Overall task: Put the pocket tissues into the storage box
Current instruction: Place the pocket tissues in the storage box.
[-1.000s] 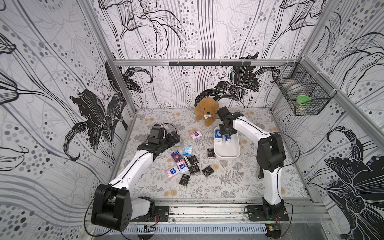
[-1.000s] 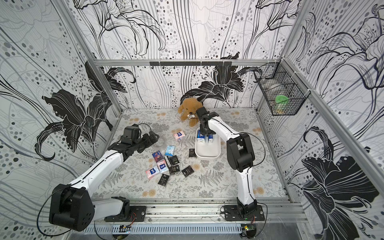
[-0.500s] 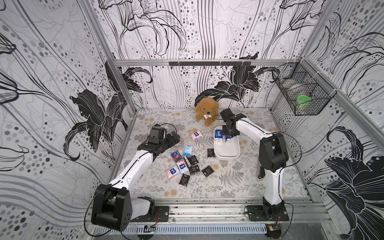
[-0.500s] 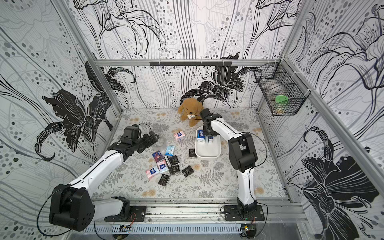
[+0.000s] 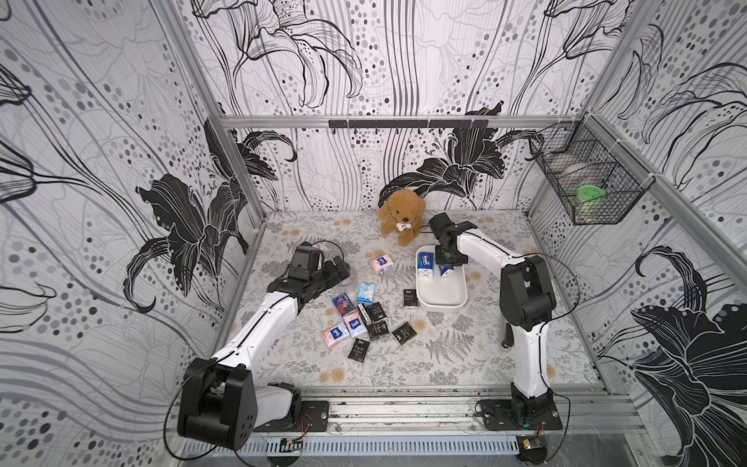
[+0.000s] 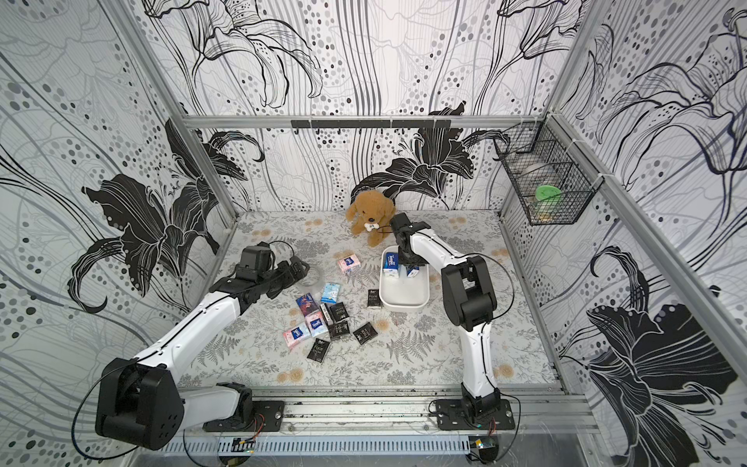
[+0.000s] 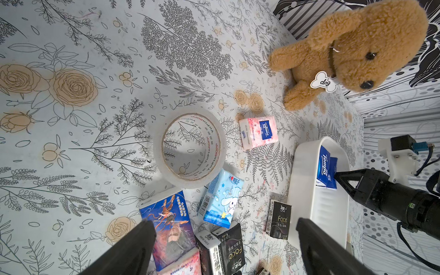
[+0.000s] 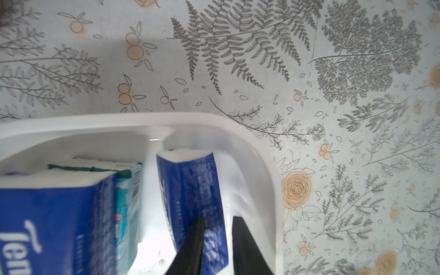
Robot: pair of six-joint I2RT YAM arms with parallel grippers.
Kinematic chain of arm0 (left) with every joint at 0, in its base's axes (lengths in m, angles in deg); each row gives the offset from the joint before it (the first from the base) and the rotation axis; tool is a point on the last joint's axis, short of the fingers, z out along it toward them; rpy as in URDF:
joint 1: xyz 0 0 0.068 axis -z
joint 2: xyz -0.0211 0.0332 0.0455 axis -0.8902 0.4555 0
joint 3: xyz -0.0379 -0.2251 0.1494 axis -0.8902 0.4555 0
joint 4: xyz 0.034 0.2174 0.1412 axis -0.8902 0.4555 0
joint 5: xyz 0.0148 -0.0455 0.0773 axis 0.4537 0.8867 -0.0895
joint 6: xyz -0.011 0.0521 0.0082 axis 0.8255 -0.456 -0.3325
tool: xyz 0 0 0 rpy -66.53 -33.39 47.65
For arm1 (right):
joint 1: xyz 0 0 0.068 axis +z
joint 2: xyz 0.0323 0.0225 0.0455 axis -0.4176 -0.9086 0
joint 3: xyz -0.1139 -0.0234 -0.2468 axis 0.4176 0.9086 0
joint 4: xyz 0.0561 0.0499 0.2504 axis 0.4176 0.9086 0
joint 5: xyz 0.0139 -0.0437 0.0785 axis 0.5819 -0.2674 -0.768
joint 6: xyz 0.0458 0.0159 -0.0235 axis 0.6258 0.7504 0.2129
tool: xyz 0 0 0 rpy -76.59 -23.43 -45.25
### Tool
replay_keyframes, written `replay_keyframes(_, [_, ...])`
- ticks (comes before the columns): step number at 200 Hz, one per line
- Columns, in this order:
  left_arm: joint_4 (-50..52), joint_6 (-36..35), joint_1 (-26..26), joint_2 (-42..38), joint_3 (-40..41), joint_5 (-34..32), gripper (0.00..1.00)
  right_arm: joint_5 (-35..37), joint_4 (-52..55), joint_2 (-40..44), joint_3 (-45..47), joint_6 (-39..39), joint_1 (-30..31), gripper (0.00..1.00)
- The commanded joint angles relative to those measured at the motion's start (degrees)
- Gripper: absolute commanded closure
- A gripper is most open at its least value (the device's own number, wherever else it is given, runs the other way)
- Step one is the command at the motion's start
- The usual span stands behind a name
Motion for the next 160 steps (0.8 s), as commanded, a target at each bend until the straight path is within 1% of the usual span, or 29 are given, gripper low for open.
replay_keyframes(1, [-0.66, -0.68, 0.11, -0.69, -1.18, -0.59, 0.03, 1.95, 2.81, -1.26, -1.52, 1.70, -0.31, 0.74])
replay_keyframes(59, [-0.79, -0.73, 0.11, -1.14, -1.01, -0.67, 0.03, -2.75, -0.06, -2.61, -1.94, 1.33, -0.34, 0.74])
replay_keyframes(98, [-0.66, -0.84, 0.11, -2.10, -0.41, -0.98, 0.03, -1.32, 2.29, -5.17, -3.85, 1.70, -0.31, 0.72])
replay_keyframes(114, [-0.61, -0.89, 0.12, -2.37, -0.20, -1.05, 0.03, -0.43, 2.76, -4.97, -3.66, 2.25, -0.31, 0.70])
replay_keyframes(134, [-0.78, -0.77, 0.13, -2.46, -0.04, -1.03, 0.03, 0.55, 1.69, -2.32, -1.76, 3.69, -0.32, 0.61])
replay_keyframes(160, [-1.23, -0.35, 0.11, -2.44, -0.04, -0.77, 0.03, 1.86, 0.77, 1.79, -0.43, 4.32, -0.31, 0.59])
